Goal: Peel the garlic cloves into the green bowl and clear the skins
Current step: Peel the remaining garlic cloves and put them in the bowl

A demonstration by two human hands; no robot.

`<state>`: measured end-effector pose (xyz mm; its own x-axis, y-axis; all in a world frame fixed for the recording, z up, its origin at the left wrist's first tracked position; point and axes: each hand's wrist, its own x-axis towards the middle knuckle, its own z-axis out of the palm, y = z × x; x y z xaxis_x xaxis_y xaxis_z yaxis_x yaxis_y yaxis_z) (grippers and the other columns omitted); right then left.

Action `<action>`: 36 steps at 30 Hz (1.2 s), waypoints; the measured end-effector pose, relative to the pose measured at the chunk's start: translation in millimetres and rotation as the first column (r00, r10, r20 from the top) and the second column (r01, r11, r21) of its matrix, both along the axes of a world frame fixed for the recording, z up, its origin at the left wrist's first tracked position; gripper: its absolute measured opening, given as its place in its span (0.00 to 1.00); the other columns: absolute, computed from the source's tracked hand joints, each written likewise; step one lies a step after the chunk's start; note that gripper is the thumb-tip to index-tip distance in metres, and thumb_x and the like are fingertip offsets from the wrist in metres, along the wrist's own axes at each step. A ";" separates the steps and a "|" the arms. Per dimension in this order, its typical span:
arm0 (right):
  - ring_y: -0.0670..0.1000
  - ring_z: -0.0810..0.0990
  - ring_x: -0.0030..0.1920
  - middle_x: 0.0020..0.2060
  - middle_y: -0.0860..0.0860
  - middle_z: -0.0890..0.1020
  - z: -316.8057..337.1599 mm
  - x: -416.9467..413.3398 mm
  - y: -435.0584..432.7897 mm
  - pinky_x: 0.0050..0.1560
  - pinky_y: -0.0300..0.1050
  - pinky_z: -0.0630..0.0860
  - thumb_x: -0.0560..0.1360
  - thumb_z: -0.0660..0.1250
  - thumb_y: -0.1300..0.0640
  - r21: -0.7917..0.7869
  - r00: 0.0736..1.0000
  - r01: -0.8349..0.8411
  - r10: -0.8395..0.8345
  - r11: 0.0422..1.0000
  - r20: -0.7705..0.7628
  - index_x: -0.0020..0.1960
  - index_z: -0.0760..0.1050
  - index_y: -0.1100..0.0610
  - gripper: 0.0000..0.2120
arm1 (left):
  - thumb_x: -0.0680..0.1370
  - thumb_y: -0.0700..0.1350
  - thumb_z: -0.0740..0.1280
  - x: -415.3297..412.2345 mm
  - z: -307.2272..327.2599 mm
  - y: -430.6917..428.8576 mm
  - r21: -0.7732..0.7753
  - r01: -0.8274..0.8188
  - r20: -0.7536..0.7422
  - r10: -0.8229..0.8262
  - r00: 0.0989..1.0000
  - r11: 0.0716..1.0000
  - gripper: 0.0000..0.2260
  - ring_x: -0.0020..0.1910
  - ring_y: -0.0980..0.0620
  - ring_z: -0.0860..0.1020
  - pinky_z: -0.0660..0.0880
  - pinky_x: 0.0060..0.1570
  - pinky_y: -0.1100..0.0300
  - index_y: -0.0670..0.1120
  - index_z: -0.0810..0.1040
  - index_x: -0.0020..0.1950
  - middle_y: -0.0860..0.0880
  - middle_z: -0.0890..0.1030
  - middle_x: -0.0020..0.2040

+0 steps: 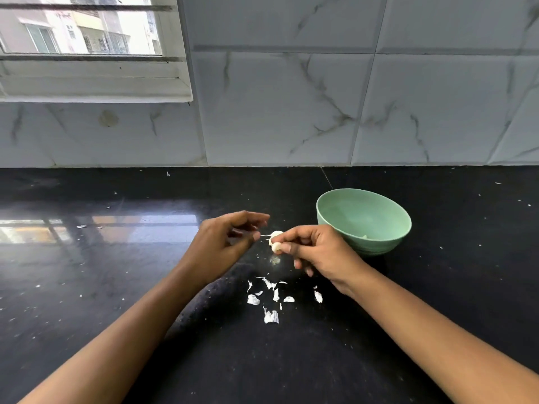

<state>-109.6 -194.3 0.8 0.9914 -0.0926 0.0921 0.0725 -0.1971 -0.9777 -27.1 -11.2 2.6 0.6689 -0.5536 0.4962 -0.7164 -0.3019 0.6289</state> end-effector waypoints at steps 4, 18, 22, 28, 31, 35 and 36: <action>0.43 0.72 0.25 0.38 0.54 0.84 10.4 -5.2 2.3 0.22 0.33 0.64 0.73 0.68 0.64 0.281 0.991 -0.031 0.066 0.959 -0.115 0.48 0.78 0.58 0.05 | 0.75 0.51 0.68 -10.8 3.4 -2.8 -0.132 0.111 -0.091 -0.124 0.988 0.985 0.07 0.44 0.55 0.83 0.80 0.45 0.56 0.57 0.83 0.52 0.56 0.85 0.45; 0.42 0.69 0.25 0.31 0.49 0.79 16.1 -10.4 6.7 0.21 0.31 0.60 0.74 0.66 0.65 0.430 0.976 -0.020 0.111 0.902 -0.187 0.44 0.75 0.56 0.05 | 0.68 0.43 0.73 -22.5 0.4 -12.8 -0.333 0.105 -0.285 -0.206 0.936 0.937 0.08 0.36 0.53 0.82 0.79 0.33 0.58 0.52 0.85 0.45 0.51 0.85 0.39; 0.43 0.75 0.31 0.34 0.50 0.79 13.7 -10.6 6.8 0.24 0.34 0.68 0.74 0.69 0.62 0.199 0.996 0.004 0.013 0.980 -0.086 0.44 0.80 0.56 0.02 | 0.67 0.48 0.74 -21.2 0.0 -11.6 -0.294 0.027 -0.246 -0.103 0.964 0.956 0.06 0.33 0.51 0.82 0.81 0.36 0.54 0.54 0.85 0.43 0.51 0.85 0.35; 0.46 0.78 0.31 0.34 0.56 0.83 11.4 -8.2 0.8 0.24 0.38 0.72 0.72 0.72 0.58 -0.152 0.983 0.117 -0.092 0.982 0.160 0.44 0.83 0.55 0.02 | 0.66 0.52 0.73 -18.3 -1.6 -13.9 -0.241 -0.024 -0.268 -0.043 0.962 0.970 0.06 0.34 0.51 0.84 0.80 0.36 0.58 0.54 0.85 0.41 0.51 0.85 0.35; 0.47 0.78 0.30 0.37 0.60 0.83 7.0 -6.5 1.6 0.23 0.39 0.73 0.73 0.72 0.58 -0.133 0.986 0.114 -0.095 0.985 0.140 0.44 0.83 0.58 0.03 | 0.66 0.50 0.73 -19.2 -1.5 -14.1 -0.221 -0.017 -0.276 -0.046 0.960 0.975 0.06 0.33 0.52 0.84 0.78 0.35 0.64 0.53 0.84 0.42 0.53 0.85 0.34; 0.47 0.77 0.29 0.39 0.61 0.83 6.5 -4.6 1.6 0.23 0.39 0.73 0.73 0.72 0.59 -0.131 0.987 0.097 -0.079 0.987 0.137 0.45 0.82 0.60 0.04 | 0.66 0.50 0.73 -20.7 -1.2 -13.6 -0.209 0.002 -0.253 -0.056 0.966 0.978 0.08 0.34 0.53 0.84 0.80 0.38 0.61 0.57 0.84 0.44 0.54 0.85 0.36; 0.47 0.77 0.28 0.39 0.61 0.83 6.8 -4.6 2.0 0.22 0.39 0.73 0.73 0.72 0.59 -0.125 0.988 0.093 -0.076 0.988 0.136 0.45 0.82 0.60 0.04 | 0.66 0.50 0.73 -21.2 -1.2 -13.2 -0.208 0.006 -0.243 -0.058 0.968 0.978 0.09 0.34 0.54 0.84 0.81 0.39 0.60 0.59 0.83 0.46 0.55 0.85 0.36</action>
<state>-114.2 -192.3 7.7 0.9592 -0.1544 0.2369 0.1752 -0.3330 -0.9265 -48.4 -24.4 1.4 0.7681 -0.4805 0.4233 -0.5389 -0.1280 0.8326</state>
